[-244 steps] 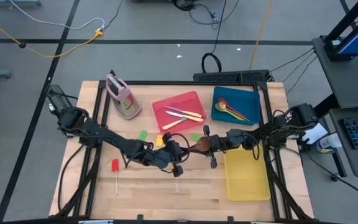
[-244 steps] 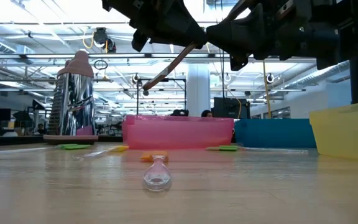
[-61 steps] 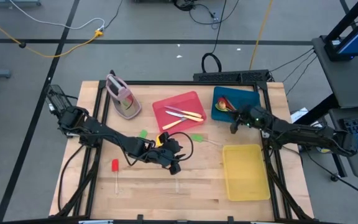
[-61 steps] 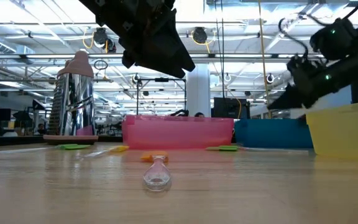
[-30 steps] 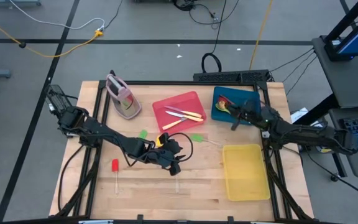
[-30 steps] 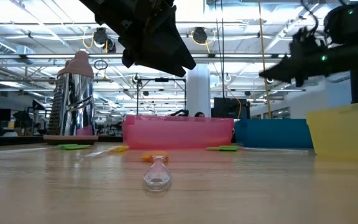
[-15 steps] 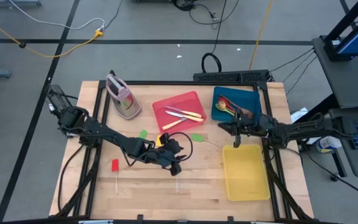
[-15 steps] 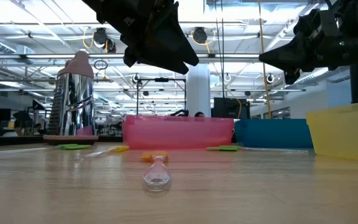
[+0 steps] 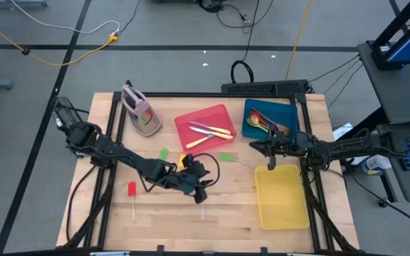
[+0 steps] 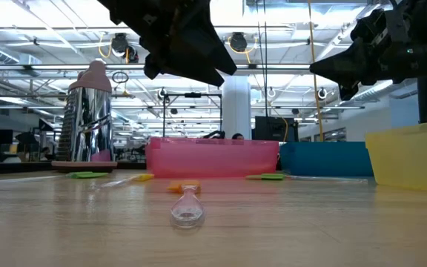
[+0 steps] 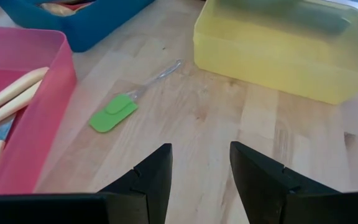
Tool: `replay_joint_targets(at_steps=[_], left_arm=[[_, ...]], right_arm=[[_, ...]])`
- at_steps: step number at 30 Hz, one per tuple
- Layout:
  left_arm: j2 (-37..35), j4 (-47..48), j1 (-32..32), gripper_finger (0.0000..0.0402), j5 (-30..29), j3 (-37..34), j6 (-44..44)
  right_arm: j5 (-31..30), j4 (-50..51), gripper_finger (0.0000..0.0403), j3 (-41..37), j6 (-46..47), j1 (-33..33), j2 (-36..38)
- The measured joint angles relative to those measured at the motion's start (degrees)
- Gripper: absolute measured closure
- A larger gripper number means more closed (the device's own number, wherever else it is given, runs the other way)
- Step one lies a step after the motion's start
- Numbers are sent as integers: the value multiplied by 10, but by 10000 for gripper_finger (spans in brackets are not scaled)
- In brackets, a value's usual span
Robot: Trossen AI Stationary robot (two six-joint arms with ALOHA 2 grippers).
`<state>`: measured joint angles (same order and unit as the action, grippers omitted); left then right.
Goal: Pick & Place Kitchen Items
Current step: Put the green spatula into the yellow bin
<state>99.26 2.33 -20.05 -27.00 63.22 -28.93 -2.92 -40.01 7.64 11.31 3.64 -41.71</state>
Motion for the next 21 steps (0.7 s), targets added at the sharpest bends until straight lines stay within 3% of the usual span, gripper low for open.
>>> replay_joint_targets(at_steps=[21], left_arm=[[0, 1, 0, 233, 0, 0, 1]], right_arm=[[0, 0, 391, 0, 0, 0, 0]])
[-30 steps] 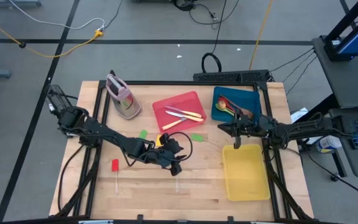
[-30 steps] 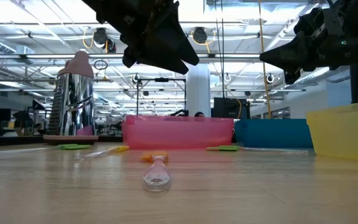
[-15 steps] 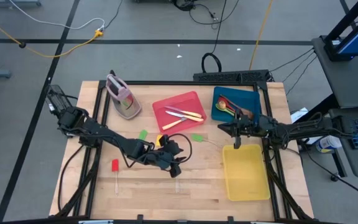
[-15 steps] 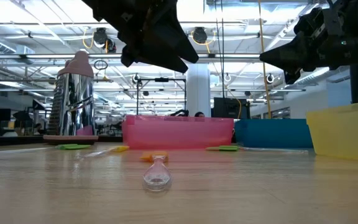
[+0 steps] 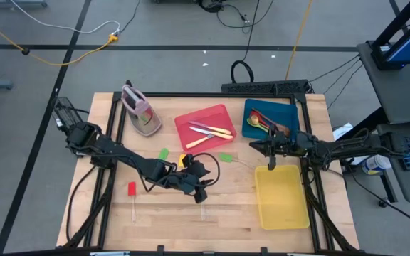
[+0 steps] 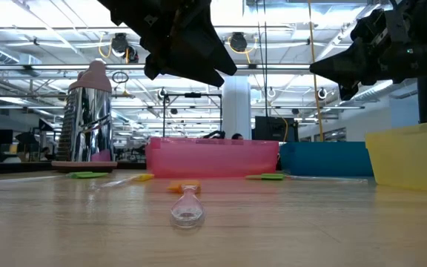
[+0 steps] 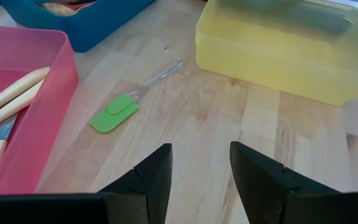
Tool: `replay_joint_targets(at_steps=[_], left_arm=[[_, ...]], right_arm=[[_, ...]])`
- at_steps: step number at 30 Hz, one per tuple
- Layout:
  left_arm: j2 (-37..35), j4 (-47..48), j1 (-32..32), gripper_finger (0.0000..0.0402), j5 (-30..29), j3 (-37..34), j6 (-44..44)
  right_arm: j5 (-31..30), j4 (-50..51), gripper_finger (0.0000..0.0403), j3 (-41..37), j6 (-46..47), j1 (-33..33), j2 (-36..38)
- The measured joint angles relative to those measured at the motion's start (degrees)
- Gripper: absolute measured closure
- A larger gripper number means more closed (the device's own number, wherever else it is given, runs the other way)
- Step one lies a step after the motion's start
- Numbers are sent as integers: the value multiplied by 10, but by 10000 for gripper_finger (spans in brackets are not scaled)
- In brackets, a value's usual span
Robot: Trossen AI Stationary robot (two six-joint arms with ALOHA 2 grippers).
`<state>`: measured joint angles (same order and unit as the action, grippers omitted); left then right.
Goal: Pick & Place Kitchen Items
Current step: Put the green spatula into the yellow bin
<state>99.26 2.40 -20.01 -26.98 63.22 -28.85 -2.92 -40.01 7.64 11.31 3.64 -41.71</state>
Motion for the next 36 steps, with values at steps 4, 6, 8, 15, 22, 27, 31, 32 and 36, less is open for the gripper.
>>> replay_joint_targets(at_steps=[4, 6, 8, 15, 22, 27, 31, 32, 36], left_arm=[[0, 4, 0, 233, 0, 0, 0], [0, 5, 0, 233, 0, 0, 1], [0, 5, 0, 233, 0, 0, 1], [0, 5, 0, 233, 0, 0, 1], [0, 6, -1, 233, 0, 0, 1], [0, 6, -3, 234, 0, 0, 1], [0, 6, -6, 234, 0, 0, 2], [0, 6, -7, 233, 0, 0, 2], [0, 6, -9, 233, 0, 0, 6]], right_arm=[[0, 0, 391, 0, 0, 0, 0], [0, 0, 390, 0, 0, 0, 0], [0, 0, 390, 0, 0, 0, 0], [0, 0, 395, 0, 0, 0, 0], [0, 0, 396, 0, 0, 0, 0], [0, 0, 395, 0, 0, 0, 0], [0, 0, 396, 0, 0, 0, 0], [0, 0, 396, 0, 0, 0, 0], [0, 0, 394, 0, 0, 0, 0]])
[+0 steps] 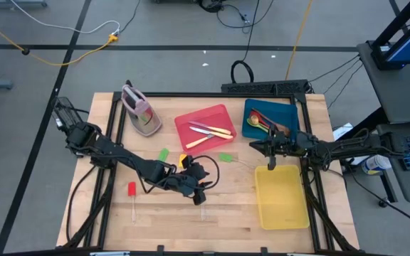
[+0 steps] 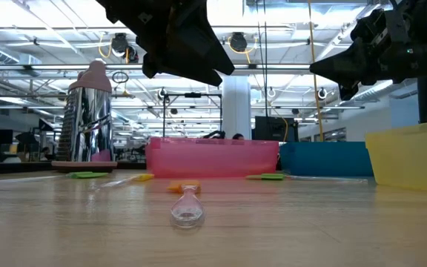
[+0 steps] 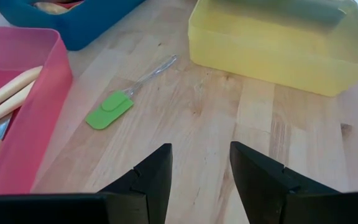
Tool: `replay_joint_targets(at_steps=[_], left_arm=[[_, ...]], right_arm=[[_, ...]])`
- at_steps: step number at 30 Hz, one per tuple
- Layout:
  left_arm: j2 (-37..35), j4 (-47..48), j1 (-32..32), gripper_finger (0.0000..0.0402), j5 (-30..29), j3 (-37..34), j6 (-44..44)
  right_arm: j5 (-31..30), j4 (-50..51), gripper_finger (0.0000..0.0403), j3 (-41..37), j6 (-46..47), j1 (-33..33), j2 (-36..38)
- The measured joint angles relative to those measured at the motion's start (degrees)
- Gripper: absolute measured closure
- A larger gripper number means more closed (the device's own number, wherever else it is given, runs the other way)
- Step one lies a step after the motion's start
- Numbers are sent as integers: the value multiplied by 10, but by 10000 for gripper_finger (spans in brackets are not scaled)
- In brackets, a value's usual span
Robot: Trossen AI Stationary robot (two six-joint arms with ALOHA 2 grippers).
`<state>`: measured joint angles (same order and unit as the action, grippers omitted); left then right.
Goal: Pick & Place Kitchen Items
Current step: Put the green spatula into the yellow bin
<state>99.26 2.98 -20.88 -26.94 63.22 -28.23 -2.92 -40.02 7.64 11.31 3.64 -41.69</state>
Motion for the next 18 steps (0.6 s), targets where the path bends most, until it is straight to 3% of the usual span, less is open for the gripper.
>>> replay_joint_targets(at_steps=[18], left_arm=[[0, 0, -2, 233, 0, 0, -5]], right_arm=[[0, 0, 399, 0, 0, 0, 0]])
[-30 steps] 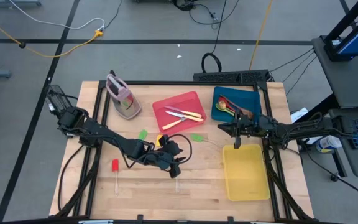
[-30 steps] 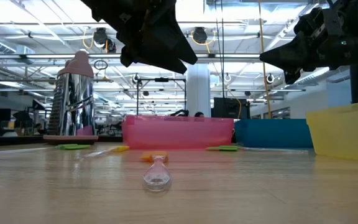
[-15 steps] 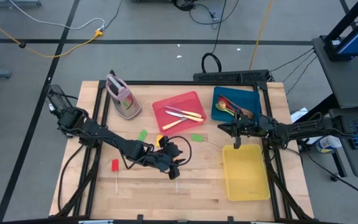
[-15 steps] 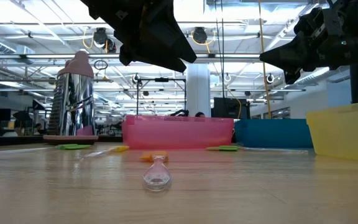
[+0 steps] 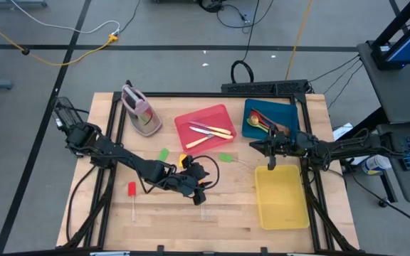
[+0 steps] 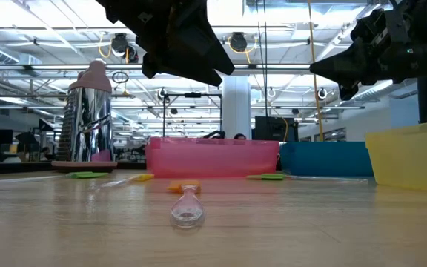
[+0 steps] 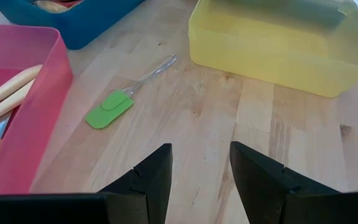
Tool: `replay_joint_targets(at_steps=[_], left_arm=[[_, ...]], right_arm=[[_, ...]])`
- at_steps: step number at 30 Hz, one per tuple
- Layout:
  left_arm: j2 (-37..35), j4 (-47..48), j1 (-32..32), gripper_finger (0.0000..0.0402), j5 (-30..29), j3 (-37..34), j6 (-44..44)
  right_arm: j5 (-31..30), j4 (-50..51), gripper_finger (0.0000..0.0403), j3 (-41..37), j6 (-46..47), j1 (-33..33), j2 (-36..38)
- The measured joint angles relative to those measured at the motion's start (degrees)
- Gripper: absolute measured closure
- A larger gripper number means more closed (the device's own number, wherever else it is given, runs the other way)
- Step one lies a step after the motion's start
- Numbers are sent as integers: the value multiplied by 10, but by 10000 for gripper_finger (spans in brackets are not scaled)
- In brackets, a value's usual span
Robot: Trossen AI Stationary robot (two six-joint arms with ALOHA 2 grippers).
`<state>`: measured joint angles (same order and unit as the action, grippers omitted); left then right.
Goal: Pick & Place Kitchen Items
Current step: Put the green spatula into the yellow bin
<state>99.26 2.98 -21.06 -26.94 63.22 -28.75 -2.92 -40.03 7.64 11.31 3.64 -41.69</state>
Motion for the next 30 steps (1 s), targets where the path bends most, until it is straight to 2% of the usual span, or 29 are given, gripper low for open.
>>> replay_joint_targets(at_steps=[16, 19, 24, 30], left_arm=[[0, 2, -4, 234, 1, 0, -31], [0, 6, -8, 234, 8, 0, -62], [0, 29, -9, 234, 59, 0, -102], [-1, 112, -8, 234, 96, 0, -223]], right_arm=[[0, 0, 399, 0, 0, 0, 0], [0, 0, 399, 0, 0, 0, 0], [0, 0, 399, 0, 0, 0, 0], [0, 0, 398, 0, 0, 0, 0]])
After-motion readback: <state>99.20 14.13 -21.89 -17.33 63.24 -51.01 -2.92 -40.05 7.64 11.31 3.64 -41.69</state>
